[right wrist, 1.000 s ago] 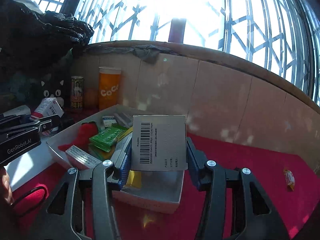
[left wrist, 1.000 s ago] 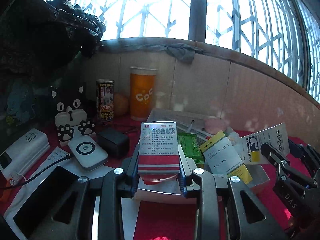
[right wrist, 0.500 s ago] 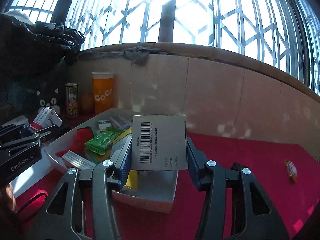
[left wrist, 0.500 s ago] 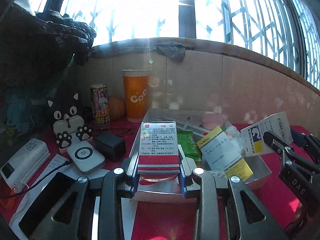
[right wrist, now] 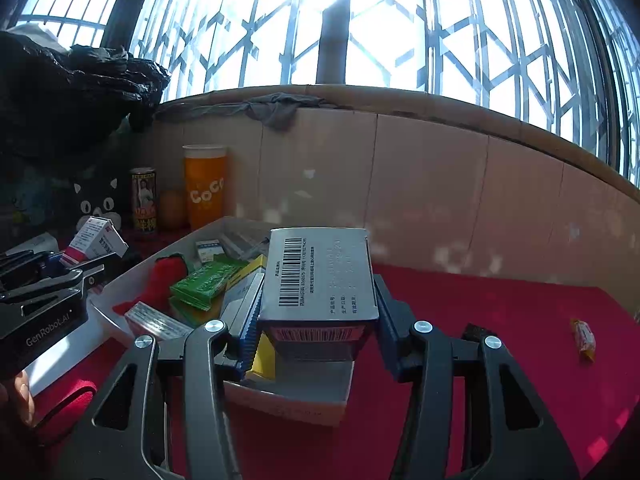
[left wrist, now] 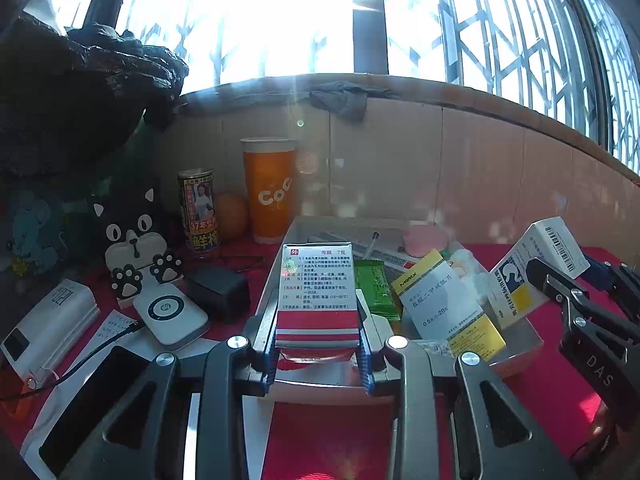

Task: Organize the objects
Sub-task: 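Hold the red-white box and blue box above the tray with both tools, then lower both held boxes into the tray and open both tools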

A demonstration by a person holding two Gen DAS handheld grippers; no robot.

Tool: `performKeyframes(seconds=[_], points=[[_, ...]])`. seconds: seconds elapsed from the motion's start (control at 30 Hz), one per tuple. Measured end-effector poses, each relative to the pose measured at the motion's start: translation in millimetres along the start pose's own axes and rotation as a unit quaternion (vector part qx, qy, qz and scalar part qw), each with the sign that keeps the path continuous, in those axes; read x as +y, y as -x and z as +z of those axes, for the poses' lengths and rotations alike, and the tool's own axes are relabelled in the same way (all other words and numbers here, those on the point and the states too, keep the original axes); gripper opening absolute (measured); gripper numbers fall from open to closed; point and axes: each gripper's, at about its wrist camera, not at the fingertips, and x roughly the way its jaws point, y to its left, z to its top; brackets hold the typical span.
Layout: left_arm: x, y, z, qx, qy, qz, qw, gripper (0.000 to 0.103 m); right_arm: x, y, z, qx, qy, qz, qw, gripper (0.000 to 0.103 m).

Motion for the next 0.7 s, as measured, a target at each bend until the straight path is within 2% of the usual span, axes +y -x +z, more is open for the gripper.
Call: performKeyframes(seconds=[0.23, 0.47, 0.7], points=[[-2, 0, 1, 0.001, -0.003, -0.002, 1.0, 0.032, -1, 3, 0, -0.006, -0.004, 0.002, 1.0, 0.049], [-1, -14, 6, 0.026, 0.007, -0.004, 0.9996, 0.031, 2, 4, 5, -0.006, 0.0, 0.01, 1.0, 0.049], [-7, -15, 28, 0.014, 0.001, -0.002, 0.9999, 0.031, -1, 6, 24, -0.017, -0.006, 0.011, 1.0, 0.049]])
